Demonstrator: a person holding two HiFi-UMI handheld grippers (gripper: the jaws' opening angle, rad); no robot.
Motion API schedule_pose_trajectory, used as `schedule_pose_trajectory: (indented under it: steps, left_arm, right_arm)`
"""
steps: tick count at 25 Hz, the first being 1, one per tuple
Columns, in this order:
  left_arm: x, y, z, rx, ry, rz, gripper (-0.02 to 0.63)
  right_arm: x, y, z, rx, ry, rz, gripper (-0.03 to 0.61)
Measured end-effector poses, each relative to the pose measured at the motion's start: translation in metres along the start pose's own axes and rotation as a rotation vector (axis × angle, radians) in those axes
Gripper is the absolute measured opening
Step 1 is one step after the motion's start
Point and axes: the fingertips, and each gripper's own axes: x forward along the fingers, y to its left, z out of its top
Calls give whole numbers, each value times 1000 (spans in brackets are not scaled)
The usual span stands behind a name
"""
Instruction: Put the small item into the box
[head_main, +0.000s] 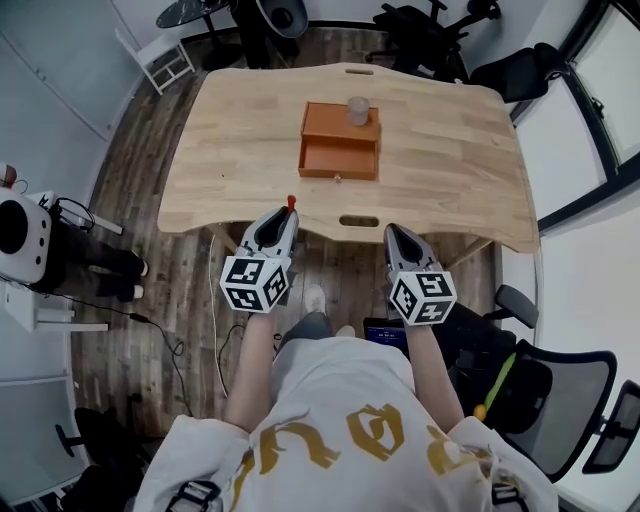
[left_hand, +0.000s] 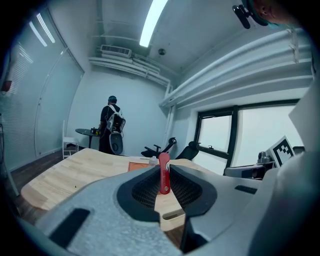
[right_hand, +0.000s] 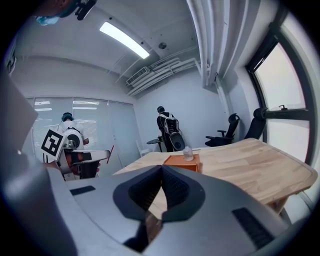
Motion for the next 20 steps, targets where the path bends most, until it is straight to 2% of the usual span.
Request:
schedule_pose_trajectory:
  steps: [6,12,20]
  left_arm:
    - [29,13,1,-41,3,-17,58]
    - [97,30,3,-56,29,-61,58]
    - [194,83,41,-32,40,-114,58]
  right_arm:
    - [25,-16,3,14,18,-19,11]
    - [72,-50,10,15,43,-55,11]
    - [171,-83,41,25,45,-96,11]
